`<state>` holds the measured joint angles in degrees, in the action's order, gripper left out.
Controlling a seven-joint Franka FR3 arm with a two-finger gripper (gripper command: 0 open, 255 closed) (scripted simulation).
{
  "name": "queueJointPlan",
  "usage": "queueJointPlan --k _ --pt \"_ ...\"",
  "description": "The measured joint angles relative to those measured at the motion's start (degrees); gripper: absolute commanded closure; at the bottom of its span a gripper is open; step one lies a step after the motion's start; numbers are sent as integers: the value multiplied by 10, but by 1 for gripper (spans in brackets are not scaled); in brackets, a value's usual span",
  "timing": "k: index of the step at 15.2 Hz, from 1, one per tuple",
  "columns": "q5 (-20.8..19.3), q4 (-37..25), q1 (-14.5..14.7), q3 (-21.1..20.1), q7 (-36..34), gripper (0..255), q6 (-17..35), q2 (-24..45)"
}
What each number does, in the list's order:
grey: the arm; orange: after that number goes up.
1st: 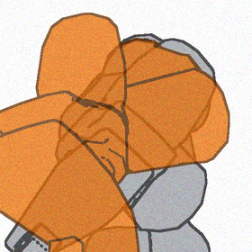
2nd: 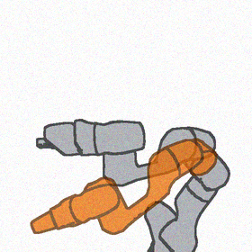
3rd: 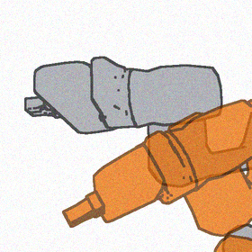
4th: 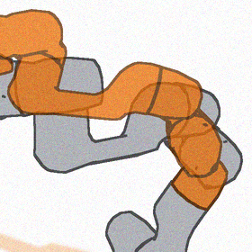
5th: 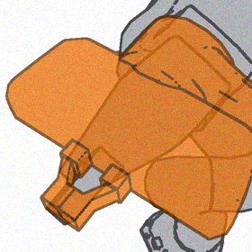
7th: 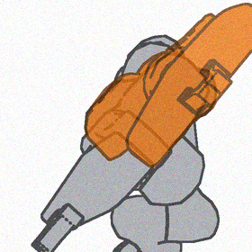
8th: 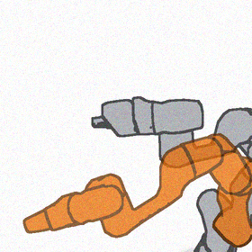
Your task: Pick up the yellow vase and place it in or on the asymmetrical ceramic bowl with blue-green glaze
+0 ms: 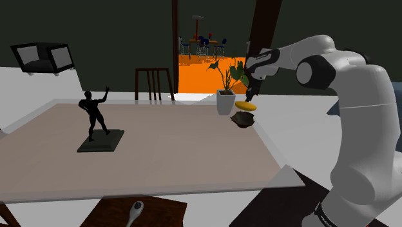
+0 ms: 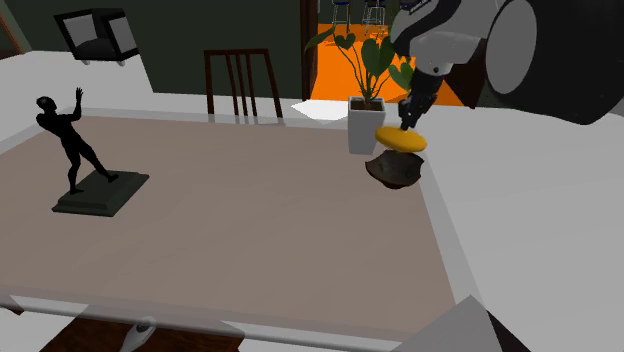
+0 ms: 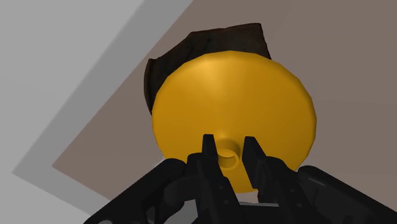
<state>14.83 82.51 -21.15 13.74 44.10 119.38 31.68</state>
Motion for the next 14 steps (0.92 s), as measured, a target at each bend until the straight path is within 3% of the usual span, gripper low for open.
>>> queueJointPlan --k 14 --pt "15 39 -1 -9 15 255 75 37"
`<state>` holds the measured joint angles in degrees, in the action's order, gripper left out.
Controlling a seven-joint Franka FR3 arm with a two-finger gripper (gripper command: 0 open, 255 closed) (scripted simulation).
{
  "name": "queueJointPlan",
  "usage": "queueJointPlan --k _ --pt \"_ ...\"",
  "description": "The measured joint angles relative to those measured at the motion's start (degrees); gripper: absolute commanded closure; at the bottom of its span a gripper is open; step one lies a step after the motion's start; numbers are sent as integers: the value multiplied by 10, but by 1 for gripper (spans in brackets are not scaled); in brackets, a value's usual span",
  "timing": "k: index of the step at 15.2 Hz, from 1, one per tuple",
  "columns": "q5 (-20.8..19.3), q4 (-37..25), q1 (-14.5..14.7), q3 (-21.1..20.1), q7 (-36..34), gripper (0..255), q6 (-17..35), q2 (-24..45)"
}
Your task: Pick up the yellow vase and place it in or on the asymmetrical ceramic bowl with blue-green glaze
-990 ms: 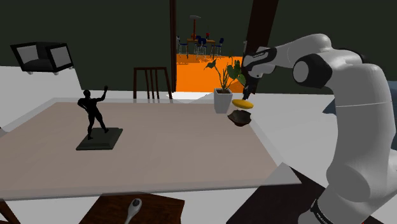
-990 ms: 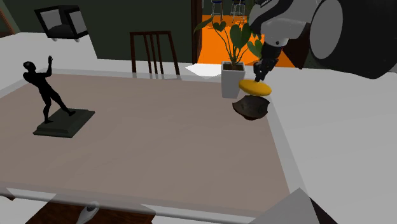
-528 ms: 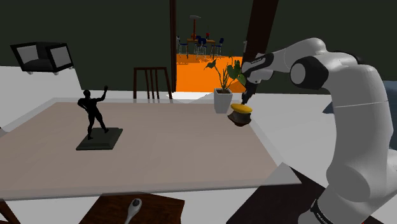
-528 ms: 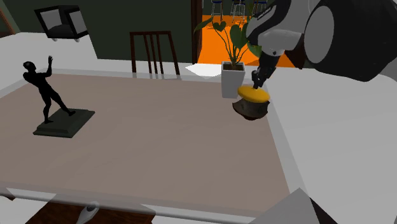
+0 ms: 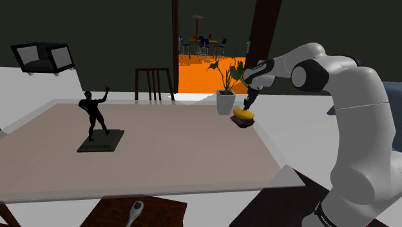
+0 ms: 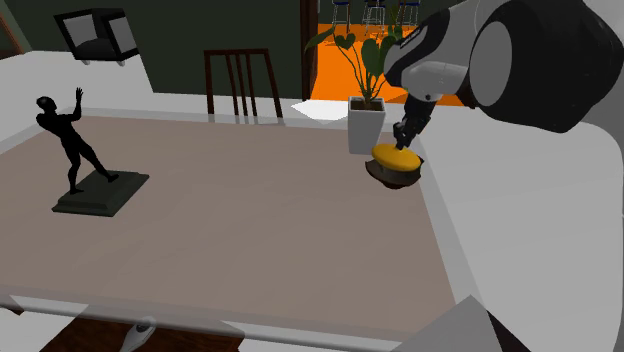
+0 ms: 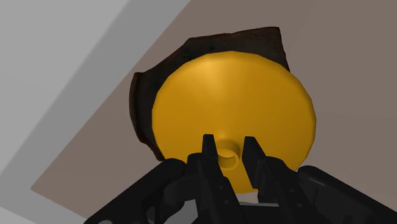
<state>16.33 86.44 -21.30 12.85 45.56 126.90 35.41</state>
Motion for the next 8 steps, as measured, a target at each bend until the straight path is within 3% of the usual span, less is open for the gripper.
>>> queueJointPlan --k 5,6,8 --pt "0 1 0 0 0 255 2 0" --pt "0 1 0 0 0 0 2 0" --pt "0 1 0 0 0 0 2 0"
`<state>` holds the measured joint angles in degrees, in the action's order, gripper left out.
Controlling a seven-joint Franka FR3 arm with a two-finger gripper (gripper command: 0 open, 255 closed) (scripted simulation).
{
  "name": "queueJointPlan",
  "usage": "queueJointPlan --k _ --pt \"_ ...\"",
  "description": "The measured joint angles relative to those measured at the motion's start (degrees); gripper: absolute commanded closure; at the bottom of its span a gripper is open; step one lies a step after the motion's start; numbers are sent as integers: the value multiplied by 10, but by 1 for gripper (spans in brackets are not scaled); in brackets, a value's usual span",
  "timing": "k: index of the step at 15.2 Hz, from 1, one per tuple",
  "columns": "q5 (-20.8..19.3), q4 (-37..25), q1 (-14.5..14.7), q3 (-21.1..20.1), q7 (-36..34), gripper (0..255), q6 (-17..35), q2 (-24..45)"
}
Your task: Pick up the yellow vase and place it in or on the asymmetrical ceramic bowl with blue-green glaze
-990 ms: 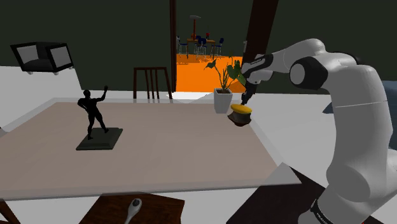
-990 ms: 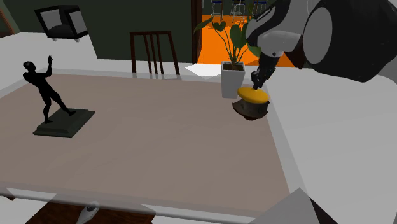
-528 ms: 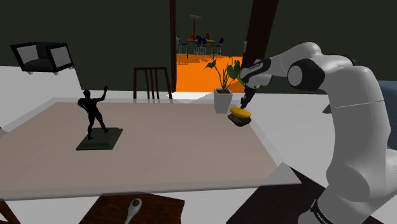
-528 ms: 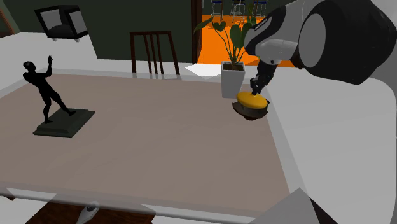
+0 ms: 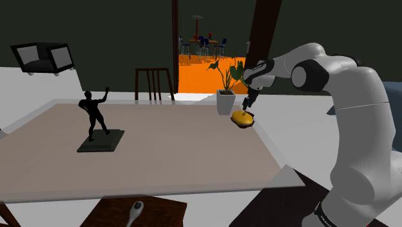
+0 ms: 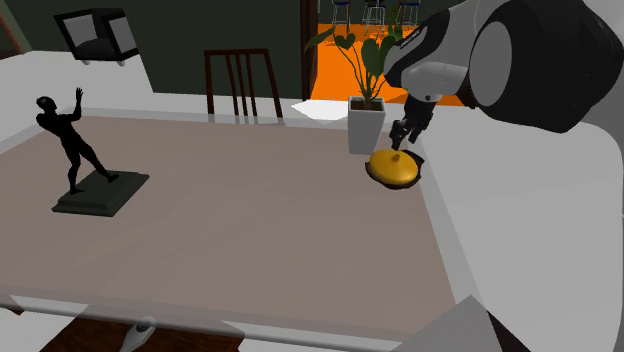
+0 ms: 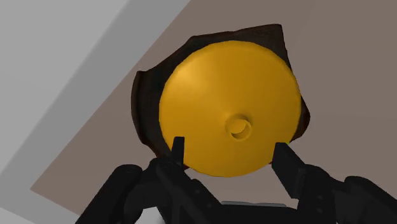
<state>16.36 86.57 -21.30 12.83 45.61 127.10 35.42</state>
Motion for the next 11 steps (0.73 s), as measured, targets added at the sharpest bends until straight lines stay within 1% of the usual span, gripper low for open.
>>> queueJointPlan --k 4,6,8,11 --pt "0 0 0 0 0 0 0 0" --pt "-4 0 1 3 -2 0 -14 -14" --pt "-10 -13 1 7 -6 0 -41 -29" --pt "-12 -9 1 8 -7 0 -47 -39"
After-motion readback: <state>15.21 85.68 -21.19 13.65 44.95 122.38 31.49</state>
